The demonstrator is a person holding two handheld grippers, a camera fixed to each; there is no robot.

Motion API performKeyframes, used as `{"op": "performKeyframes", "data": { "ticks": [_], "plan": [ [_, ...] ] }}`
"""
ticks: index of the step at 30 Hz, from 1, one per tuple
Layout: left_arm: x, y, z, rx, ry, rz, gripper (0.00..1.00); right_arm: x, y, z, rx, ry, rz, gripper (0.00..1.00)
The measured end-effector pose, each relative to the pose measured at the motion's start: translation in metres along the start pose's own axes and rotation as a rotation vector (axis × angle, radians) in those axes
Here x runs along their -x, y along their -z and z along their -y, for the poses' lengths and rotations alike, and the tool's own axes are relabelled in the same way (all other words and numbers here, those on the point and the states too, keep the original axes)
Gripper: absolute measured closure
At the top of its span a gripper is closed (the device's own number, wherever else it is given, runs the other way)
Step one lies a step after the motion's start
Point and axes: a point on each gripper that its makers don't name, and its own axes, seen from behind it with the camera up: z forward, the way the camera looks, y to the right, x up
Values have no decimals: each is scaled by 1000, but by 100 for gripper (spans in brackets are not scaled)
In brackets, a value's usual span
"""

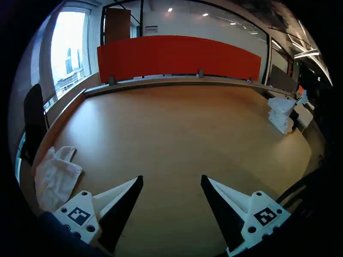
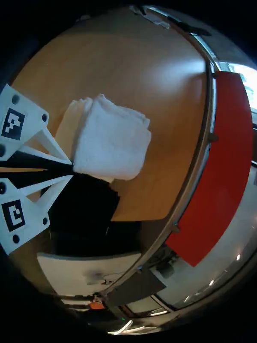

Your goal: Fold towel

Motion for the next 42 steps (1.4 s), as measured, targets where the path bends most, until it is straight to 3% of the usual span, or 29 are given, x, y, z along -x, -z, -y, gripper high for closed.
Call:
{"op": "performKeyframes", "data": {
  "ticks": [12, 29, 42],
  "plan": [
    [1, 0, 3, -3, -6, 5, 0, 33, -14, 3, 3, -44, 61, 99],
    [4, 2, 4, -10, -1, 12, 0, 61, -22, 13, -16, -42, 131, 98],
    [5, 1, 2, -6, -3, 17, 0, 64, -27, 12, -8, -37, 147, 98]
  ]
}}
